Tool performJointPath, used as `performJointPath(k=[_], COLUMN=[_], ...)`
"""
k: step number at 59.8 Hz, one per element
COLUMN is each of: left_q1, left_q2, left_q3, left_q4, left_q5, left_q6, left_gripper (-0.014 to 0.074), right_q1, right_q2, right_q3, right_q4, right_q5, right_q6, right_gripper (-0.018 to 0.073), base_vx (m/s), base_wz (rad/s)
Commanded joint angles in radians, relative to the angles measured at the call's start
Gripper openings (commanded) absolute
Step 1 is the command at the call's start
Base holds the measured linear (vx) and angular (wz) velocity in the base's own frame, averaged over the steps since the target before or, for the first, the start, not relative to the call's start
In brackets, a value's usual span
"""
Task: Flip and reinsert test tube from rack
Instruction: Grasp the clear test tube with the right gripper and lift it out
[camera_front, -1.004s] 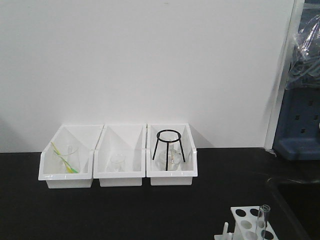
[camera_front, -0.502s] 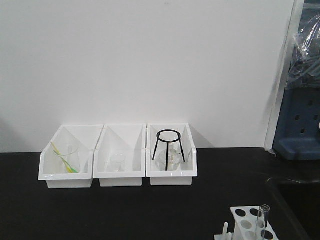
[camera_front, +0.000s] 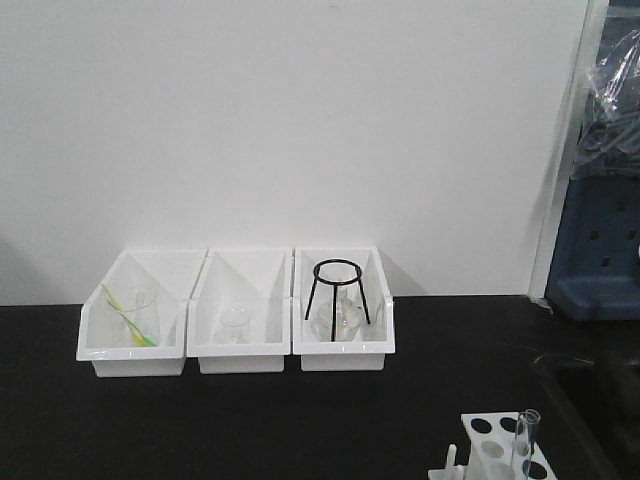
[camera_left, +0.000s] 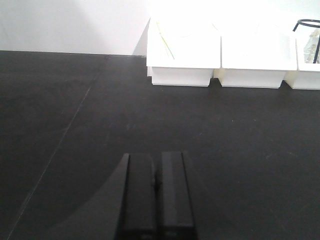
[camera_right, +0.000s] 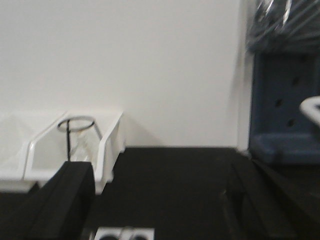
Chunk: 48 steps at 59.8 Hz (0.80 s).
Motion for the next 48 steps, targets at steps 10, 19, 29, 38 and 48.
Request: performJointPath(k=[10, 19, 29, 38, 48], left_q1=[-0.008, -0.008, -0.008, -0.008, -0.008], left_q2=[-0.001, -0.001, -0.001, -0.001, -0.001], left_q3=[0.002, 0.002, 0.002, 0.002, 0.002], left_q4=[-0.005, -0.005, -0.005, -0.005, -0.005], left_q5=[-0.083, -0.083, -0.083, -0.083, -0.083], left_q6=[0.000, 0.000, 0.000, 0.000, 0.000], left_gripper=[-0.0006, -0.0006, -0.0006, -0.0006, -0.0006], right_q1=[-0.002, -0.002, -0.002, -0.002, -0.002], right_q2=[0.226, 0.355, 0.459, 0.525, 0.575], right_q3=[0.105, 0.104, 0.097, 0.052, -0.001], right_q4=[-0.280, -0.267, -0.259, -0.228, -0.226], right_q5=[-0.432, -0.510, -0.597, -0.618, -0.619], right_q6=[0.098, 0.076, -0.003, -0.022, -0.022], right_gripper=[0.0505, 0.0498, 0.0498, 0.0498, 0.0498], base_vx=[0.00, 0.00, 0.00, 0.00, 0.00], base_wz=[0.00, 0.00, 0.00, 0.00, 0.00])
